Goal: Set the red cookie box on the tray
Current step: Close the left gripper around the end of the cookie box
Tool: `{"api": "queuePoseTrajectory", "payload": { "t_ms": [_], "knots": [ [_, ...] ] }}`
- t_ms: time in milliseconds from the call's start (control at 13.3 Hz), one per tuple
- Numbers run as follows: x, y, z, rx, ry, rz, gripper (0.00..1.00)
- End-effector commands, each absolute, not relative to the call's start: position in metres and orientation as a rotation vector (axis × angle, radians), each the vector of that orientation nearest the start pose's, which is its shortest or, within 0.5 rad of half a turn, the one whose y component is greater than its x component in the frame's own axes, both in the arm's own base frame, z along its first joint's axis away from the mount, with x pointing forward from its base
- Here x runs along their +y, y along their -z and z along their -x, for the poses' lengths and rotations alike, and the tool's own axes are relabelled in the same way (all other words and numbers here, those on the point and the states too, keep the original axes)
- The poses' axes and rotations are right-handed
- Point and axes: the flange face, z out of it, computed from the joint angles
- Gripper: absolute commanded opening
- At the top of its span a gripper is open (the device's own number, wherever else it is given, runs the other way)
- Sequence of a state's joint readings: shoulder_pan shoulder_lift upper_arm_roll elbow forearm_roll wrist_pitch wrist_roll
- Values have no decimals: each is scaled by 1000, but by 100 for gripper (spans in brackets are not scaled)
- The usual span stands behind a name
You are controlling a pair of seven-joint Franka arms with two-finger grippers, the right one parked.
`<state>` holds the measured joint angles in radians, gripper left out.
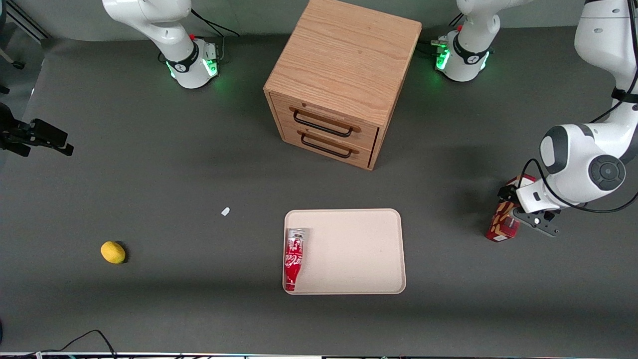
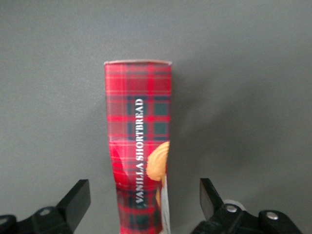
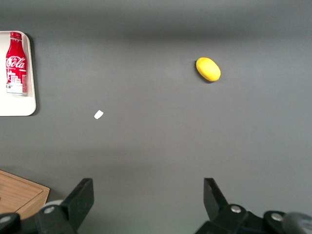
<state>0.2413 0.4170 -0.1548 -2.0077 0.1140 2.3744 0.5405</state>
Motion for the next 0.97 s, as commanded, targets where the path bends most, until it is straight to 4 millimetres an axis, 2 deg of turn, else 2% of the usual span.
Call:
{"api": "queuePoseTrajectory", "payload": {
  "t_ms": [0, 75, 150, 375, 525, 600, 900],
  "knots": [
    [57, -232, -596, 855, -59, 3010, 100],
    [56, -227, -596, 858, -53, 3010, 96],
    [56, -224, -596, 859, -53, 3011, 83],
    [53, -222, -595, 869, -66, 3012, 28],
    [55, -223, -594, 860, -80, 3016, 7],
    [56, -226, -595, 848, -77, 3021, 0],
    [55, -236, -596, 831, -86, 3029, 0]
  ]
}}
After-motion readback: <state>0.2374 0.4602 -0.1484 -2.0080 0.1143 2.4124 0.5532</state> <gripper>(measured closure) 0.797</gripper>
